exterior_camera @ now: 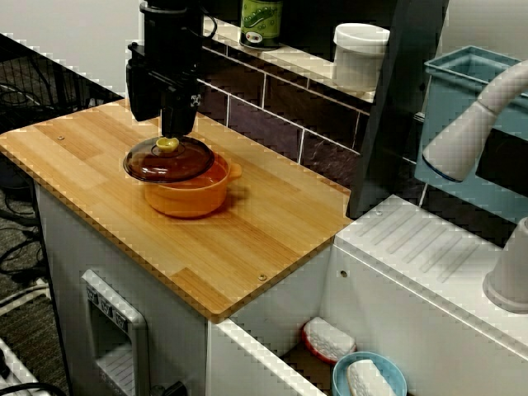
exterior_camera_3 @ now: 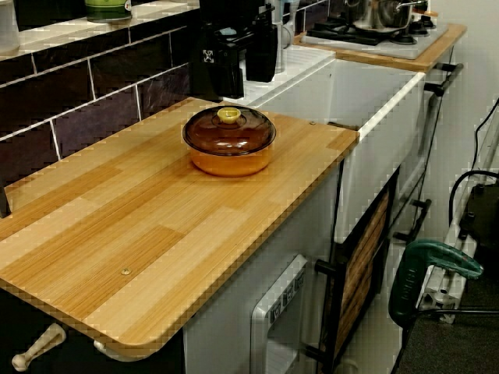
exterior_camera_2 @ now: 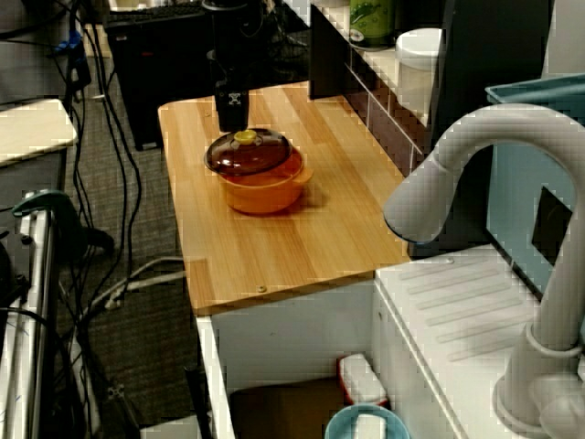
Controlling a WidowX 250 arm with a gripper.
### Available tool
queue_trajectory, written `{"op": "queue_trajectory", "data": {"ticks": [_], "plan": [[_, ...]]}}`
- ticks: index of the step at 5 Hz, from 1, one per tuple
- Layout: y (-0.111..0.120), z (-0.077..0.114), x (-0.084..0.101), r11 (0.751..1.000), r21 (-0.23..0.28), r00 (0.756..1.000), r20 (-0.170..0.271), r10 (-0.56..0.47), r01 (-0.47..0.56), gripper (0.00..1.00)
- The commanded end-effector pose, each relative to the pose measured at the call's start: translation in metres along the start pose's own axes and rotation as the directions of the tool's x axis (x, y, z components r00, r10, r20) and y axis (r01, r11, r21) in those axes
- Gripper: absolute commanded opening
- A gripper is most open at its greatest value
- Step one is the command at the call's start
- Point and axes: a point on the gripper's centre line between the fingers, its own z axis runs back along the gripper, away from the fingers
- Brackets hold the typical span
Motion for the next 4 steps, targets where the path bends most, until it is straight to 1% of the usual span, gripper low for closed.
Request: {"op": "queue_trajectory", "data": {"ticks": [1, 2, 3, 4], "plan": [[0.0031, 0.0175, -0.0010, 1.000, 0.024, 0.998, 0.069, -0.012, 0.011, 1.00], [0.0041, 0.0150, -0.0004, 0.999, 0.042, 0.996, 0.092, -0.014, 0.010, 1.00], [0.0047, 0.0123, 0.0013, 0.999, 0.054, 0.995, 0.101, -0.007, 0.002, 1.00], [0.0055, 0.0107, 0.0026, 0.998, 0.056, 0.995, 0.103, 0.000, -0.006, 1.00]]}}
